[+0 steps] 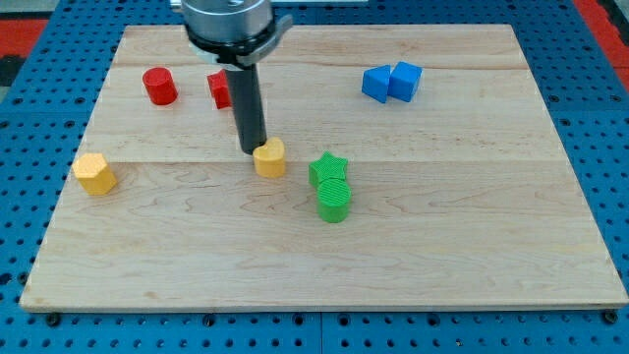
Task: Push the yellow heart to the center
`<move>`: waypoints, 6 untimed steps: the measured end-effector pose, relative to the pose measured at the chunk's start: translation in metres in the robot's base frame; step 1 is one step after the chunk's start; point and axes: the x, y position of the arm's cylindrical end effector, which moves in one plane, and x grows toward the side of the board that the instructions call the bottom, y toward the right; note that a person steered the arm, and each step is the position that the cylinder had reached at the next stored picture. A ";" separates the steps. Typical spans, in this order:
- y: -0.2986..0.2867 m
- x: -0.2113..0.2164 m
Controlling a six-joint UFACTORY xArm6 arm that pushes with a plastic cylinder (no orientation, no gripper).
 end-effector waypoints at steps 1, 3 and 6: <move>-0.049 0.030; -0.006 0.029; 0.024 0.011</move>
